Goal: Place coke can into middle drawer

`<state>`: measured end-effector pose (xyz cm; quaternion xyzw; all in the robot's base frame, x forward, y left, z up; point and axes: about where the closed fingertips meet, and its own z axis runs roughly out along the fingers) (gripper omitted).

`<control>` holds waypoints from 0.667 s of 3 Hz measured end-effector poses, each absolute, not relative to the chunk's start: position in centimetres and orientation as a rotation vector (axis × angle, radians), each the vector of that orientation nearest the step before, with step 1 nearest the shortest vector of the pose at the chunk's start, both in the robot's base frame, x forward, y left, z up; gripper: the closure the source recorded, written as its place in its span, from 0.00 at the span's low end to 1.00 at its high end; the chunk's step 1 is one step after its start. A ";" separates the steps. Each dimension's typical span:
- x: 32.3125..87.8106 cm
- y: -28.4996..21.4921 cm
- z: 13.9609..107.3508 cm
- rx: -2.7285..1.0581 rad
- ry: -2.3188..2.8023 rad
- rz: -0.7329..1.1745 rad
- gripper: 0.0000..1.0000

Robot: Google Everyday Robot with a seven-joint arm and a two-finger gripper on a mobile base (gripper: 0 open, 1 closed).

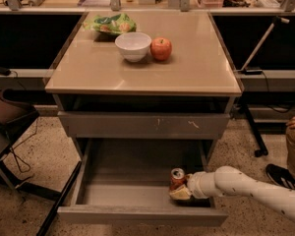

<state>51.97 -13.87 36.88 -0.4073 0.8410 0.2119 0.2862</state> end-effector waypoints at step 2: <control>52.0 -13.9 36.9 -1.089 2.248 0.567 0.12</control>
Offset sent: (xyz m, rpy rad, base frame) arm 0.0000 0.0000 0.0000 0.0000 0.0000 0.0000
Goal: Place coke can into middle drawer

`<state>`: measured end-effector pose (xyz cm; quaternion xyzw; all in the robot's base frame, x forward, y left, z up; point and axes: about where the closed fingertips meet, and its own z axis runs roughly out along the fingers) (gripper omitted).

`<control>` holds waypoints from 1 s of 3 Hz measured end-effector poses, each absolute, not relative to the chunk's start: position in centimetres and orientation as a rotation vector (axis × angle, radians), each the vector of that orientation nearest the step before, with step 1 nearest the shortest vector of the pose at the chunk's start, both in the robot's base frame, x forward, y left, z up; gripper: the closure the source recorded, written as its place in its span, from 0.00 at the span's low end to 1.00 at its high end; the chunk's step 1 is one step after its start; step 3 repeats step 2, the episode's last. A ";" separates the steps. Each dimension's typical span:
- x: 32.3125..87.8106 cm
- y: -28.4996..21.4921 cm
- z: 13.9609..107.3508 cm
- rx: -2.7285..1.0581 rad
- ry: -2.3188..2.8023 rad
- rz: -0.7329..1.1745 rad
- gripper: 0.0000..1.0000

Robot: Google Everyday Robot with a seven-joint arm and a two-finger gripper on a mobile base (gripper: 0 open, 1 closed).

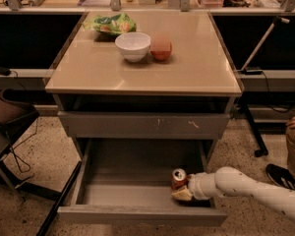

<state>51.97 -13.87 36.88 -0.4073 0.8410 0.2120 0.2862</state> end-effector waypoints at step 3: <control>52.0 -13.9 36.9 -1.089 2.248 0.567 0.00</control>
Offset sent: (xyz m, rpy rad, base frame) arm 0.0000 0.0000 0.0000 0.0000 0.0000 0.0000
